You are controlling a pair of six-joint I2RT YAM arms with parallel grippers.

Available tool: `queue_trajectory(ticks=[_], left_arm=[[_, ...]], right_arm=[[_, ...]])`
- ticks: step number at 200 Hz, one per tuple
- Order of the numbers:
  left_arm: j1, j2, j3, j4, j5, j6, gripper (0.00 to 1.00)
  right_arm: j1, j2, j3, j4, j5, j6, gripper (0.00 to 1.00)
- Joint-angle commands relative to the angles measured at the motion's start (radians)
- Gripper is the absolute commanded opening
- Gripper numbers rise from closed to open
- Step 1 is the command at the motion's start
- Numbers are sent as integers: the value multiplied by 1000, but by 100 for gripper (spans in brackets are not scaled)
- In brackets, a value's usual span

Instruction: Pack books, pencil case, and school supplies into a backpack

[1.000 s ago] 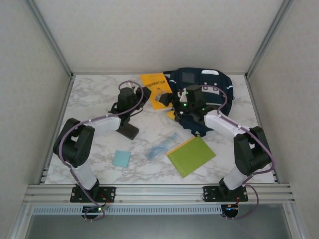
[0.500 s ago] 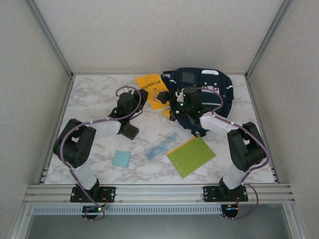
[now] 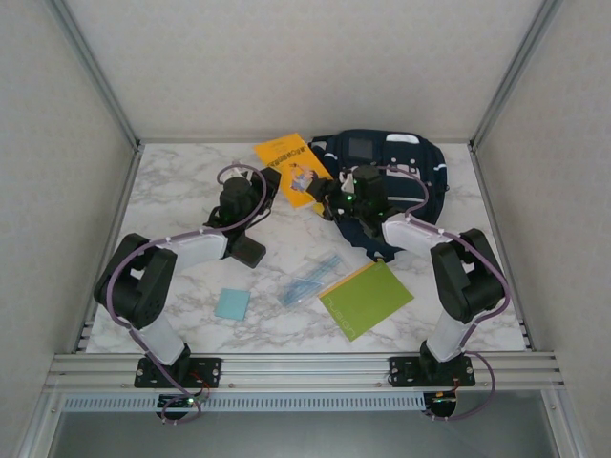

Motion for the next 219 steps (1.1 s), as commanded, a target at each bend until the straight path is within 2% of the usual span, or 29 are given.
queue_trajectory(ticks=[1, 9, 15, 20, 26, 31, 38, 43, 49, 59, 80, 103, 137, 181, 219], left_arm=[[-25, -12, 11, 101, 29, -31, 0], [-27, -4, 21, 92, 34, -23, 0], [-29, -1, 27, 80, 41, -14, 0], [-29, 1, 34, 68, 44, -3, 6], [-30, 3, 42, 53, 53, 16, 20], [-30, 5, 51, 35, 63, 36, 35], [-32, 7, 69, -7, 81, 72, 60], [-34, 8, 86, -47, 97, 106, 72], [-40, 12, 111, -100, 120, 150, 81], [-49, 14, 159, -202, 148, 249, 89], [-78, 40, 275, -413, 228, 483, 91], [-123, 106, 447, -666, 294, 736, 88], [-194, 270, 723, -997, 313, 1055, 83], [-245, 537, 1116, -1327, 297, 1293, 79], [-274, 757, 1420, -1510, 257, 1400, 80]], right_arm=[[-20, 2, 16, 65, 9, -9, 21], [-26, -3, 10, 67, 6, -6, 10], [-33, -10, 3, 68, 5, -6, 5], [-41, -20, -4, 65, 3, -10, 1], [-53, -33, -11, 55, 1, -17, 0], [-64, -47, -16, 38, 3, -27, 0], [-84, -69, -27, 12, 6, -44, 0], [-99, -87, -36, -6, 9, -59, 0], [-121, -111, -44, -33, 11, -77, 0], [-164, -152, -56, -95, 16, -118, 0], [-264, -237, -33, -319, 40, -250, 0], [-377, -316, -2, -538, 95, -383, 0], [-558, -410, -13, -658, 84, -460, 0], [-749, -524, -58, -708, 47, -494, 0], [-830, -580, -82, -726, -1, -502, 0]])
